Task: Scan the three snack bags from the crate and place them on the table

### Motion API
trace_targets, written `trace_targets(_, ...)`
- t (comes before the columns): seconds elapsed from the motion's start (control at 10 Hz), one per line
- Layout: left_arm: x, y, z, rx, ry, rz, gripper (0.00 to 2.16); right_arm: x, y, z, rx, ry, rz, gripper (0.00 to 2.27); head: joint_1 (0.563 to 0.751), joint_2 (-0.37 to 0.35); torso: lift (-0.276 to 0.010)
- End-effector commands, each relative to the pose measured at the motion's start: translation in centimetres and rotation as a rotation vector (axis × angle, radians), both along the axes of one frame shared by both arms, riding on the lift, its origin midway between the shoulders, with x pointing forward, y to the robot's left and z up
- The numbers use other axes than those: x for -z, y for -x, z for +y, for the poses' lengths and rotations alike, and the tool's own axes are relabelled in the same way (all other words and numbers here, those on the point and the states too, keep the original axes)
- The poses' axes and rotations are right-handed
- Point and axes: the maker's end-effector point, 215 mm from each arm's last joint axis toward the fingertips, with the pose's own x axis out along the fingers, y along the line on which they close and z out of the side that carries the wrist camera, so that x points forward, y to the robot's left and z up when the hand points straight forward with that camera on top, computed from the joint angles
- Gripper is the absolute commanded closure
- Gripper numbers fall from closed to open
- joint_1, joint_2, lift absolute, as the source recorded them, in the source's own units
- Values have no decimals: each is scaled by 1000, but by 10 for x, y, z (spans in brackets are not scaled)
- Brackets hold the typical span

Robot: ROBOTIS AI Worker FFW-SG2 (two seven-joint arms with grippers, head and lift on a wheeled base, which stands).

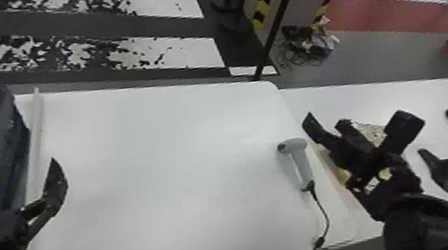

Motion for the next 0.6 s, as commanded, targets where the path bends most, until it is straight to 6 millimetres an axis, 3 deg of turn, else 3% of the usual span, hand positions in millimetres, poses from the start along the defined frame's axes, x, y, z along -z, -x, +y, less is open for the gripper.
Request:
trace_targets(0.0,0,0,-2,2,2,-1,83,8,-5,60,-74,94,-33,26,695,-329,-62)
trace_targets(0.3,1,1,-5,6,1,2,83,6,6,145,-125,153,-155,29,695,-228,-62)
trace_targets(0.5,2,2,-9,10,-1,7,83,0,21,172,-112,141,-232,29,695,-167,-62)
